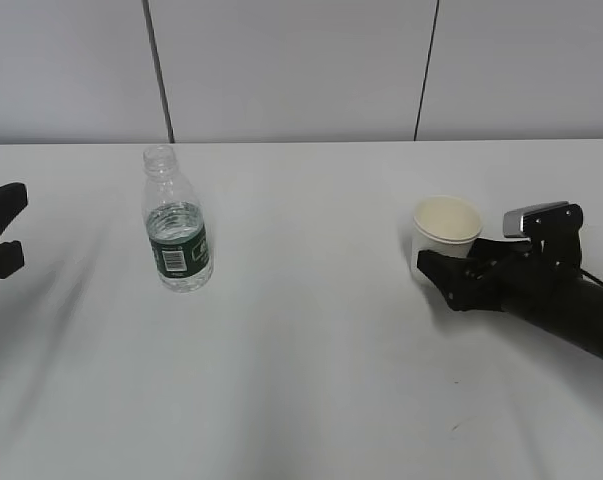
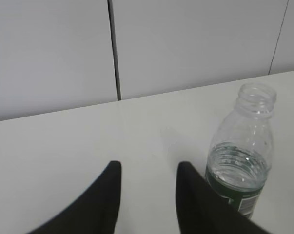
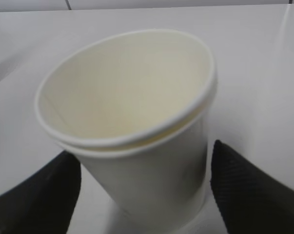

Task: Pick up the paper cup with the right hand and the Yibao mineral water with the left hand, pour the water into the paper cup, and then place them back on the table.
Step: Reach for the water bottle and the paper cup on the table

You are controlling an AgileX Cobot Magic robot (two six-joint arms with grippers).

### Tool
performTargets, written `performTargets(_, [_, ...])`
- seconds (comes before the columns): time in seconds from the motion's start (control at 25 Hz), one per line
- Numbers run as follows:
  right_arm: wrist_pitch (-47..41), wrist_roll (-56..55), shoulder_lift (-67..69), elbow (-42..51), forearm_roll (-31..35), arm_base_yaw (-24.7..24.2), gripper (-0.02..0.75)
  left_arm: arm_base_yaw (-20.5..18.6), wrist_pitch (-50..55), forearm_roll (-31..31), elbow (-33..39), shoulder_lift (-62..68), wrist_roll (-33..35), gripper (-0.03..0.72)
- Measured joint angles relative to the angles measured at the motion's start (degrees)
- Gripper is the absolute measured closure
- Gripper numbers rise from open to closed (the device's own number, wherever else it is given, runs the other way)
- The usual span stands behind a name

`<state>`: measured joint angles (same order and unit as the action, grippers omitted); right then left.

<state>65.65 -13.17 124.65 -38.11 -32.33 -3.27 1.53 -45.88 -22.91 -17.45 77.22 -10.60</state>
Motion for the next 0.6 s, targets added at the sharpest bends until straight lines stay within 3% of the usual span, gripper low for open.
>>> performTargets(0.6, [0.0, -0.46, 2.04, -5.65, -2.95, 0.0, 0.092, 0.0, 0.0, -0.13, 0.0, 0.0, 0.0, 0.443])
